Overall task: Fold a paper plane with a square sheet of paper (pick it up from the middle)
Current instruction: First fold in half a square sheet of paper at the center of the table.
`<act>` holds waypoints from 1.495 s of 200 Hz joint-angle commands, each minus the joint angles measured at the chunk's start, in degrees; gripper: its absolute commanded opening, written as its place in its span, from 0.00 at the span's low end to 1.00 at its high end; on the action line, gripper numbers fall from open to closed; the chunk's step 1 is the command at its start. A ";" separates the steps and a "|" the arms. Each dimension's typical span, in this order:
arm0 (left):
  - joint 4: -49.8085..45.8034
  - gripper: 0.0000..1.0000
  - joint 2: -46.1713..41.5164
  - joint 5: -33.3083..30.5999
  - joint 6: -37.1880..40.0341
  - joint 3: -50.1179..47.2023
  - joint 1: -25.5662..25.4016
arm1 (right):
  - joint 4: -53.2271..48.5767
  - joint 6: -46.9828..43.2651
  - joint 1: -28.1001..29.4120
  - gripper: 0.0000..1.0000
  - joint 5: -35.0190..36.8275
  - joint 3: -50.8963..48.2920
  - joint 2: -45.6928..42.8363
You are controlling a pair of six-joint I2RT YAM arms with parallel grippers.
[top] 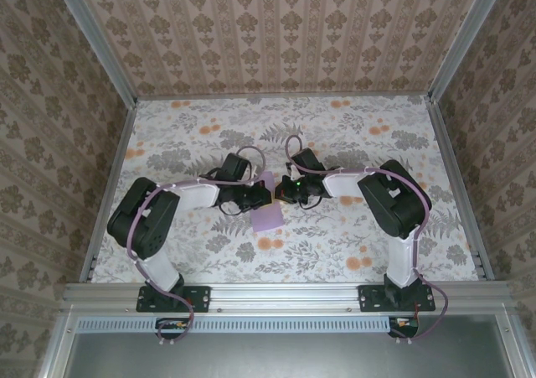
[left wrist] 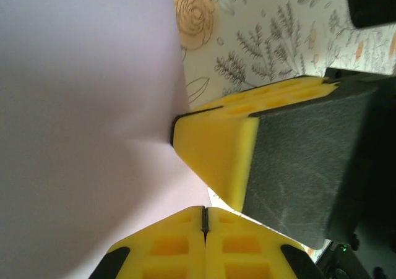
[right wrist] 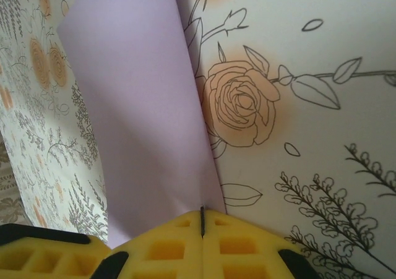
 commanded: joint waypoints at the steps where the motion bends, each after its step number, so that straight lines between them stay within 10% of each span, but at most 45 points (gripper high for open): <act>1: 1.21 0.02 0.32 0.68 -1.61 -1.20 -0.52 | -3.82 2.04 -0.03 0.00 1.76 -2.92 -2.67; 60: 0.58 0.02 -0.74 -1.61 -2.19 -2.90 -2.23 | -4.43 5.17 0.95 0.00 3.52 -6.85 -12.11; 176: 1.27 0.02 -3.83 -2.87 -3.86 -3.97 -4.49 | -16.70 -3.94 -0.84 0.00 8.11 7.53 0.21; 299: 4.25 0.02 3.03 -1.68 -6.18 2.78 -10.27 | -11.22 -6.04 -3.31 0.00 5.28 -4.33 -11.94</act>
